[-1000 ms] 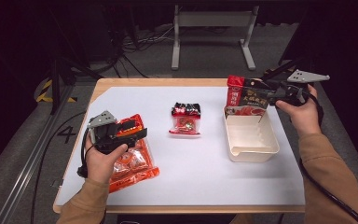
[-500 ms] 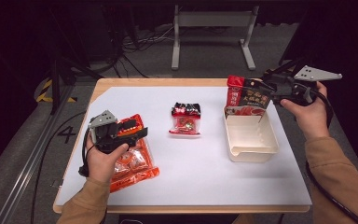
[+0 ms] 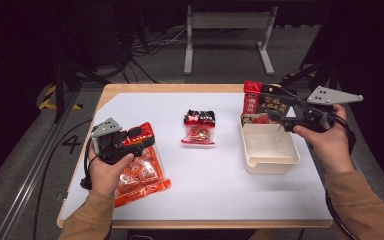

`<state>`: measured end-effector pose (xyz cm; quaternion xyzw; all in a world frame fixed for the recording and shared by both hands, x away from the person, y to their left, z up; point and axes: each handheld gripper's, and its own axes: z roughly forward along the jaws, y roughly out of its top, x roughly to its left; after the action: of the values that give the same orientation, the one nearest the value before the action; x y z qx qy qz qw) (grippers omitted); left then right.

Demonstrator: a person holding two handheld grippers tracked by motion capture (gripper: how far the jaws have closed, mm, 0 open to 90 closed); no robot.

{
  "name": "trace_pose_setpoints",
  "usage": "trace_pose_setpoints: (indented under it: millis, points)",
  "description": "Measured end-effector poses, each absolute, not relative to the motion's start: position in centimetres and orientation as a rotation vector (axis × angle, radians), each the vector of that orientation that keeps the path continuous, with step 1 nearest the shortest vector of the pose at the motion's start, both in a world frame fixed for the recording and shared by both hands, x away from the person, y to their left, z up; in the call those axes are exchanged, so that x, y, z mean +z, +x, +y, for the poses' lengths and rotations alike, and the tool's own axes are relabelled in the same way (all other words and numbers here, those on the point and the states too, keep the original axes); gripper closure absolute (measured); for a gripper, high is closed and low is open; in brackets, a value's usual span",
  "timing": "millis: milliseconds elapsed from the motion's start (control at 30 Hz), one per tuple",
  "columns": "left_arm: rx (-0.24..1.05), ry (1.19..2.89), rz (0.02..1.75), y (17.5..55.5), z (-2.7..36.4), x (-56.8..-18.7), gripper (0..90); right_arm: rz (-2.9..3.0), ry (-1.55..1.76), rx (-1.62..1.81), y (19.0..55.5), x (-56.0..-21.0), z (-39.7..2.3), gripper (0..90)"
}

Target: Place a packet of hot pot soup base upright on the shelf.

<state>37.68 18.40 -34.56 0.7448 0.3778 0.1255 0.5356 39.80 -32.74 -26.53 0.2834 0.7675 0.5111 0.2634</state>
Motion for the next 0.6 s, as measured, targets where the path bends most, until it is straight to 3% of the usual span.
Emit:
trace_pose_setpoints:
  millis: [600]
  points:
    - [0.332,1.775,0.916,38.0,19.1,-34.6,37.1,2.156,0.781,1.58,34.8,-32.3,-28.5,33.6]
